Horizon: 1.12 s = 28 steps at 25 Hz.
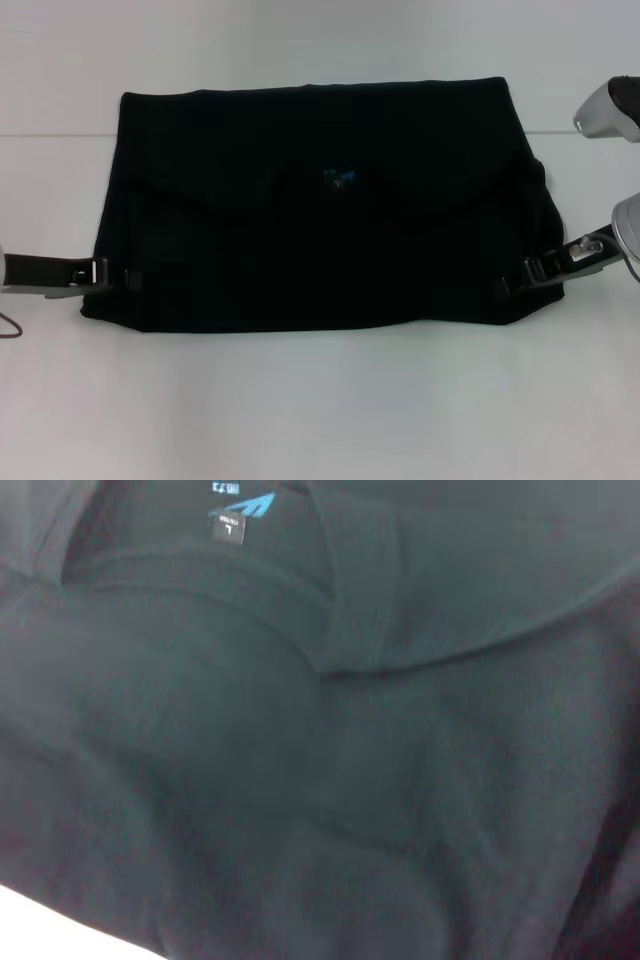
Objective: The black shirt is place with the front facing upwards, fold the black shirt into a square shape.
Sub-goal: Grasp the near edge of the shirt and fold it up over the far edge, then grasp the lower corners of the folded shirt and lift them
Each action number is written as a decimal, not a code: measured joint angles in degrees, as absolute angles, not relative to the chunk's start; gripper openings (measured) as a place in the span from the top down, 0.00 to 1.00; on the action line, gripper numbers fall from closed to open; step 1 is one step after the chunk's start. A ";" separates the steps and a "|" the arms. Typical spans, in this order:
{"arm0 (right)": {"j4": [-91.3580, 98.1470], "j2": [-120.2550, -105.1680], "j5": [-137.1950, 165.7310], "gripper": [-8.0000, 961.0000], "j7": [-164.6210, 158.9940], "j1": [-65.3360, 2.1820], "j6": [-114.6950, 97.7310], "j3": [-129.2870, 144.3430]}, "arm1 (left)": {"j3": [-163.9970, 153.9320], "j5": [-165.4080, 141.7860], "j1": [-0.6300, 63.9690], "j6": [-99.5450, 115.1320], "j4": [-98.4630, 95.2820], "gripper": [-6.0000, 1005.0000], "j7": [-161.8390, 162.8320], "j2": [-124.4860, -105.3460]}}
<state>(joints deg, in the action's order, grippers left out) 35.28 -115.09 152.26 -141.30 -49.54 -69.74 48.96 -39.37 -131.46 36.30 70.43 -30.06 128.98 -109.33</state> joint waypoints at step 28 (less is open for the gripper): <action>43.33 -112.35 148.91 0.97 -118.48 -36.58 -108.72 44.81 | -35.88 -133.15 31.92 115.71 -29.46 0.93 126.79 -106.11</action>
